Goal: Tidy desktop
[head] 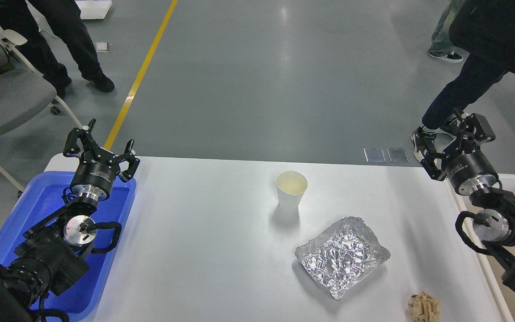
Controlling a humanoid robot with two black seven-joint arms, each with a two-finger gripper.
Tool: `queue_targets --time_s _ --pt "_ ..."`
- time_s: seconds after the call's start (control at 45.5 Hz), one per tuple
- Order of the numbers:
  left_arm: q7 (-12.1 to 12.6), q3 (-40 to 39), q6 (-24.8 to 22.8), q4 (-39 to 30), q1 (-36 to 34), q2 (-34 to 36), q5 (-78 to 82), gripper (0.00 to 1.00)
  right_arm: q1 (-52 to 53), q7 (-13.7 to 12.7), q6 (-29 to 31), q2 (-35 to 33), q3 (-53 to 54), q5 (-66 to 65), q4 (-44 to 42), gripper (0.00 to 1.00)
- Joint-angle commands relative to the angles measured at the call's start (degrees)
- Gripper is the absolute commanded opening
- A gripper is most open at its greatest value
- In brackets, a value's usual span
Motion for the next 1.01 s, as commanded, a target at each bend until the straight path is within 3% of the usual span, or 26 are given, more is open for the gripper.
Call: queue_targets --time_s 0.0,0.549,0.988 --pt "-0.04 -0.02 0.0 0.01 -0.04 0.0 0.0 1.0 -0.05 0.0 0.02 -0.27 -0.21 -0.48 -0.15 1.0" --pt "0.05 0.06 0.0 0.01 -0.04 0.0 0.0 1.0 0.74 0.0 0.11 -2.73 -4.33 -0.65 -0.07 1.0" --pt "0.05 0.06 0.0 -0.07 0.05 0.0 0.0 1.0 14.17 0.0 0.2 -6.95 -27.44 -13.74 0.28 1.0"
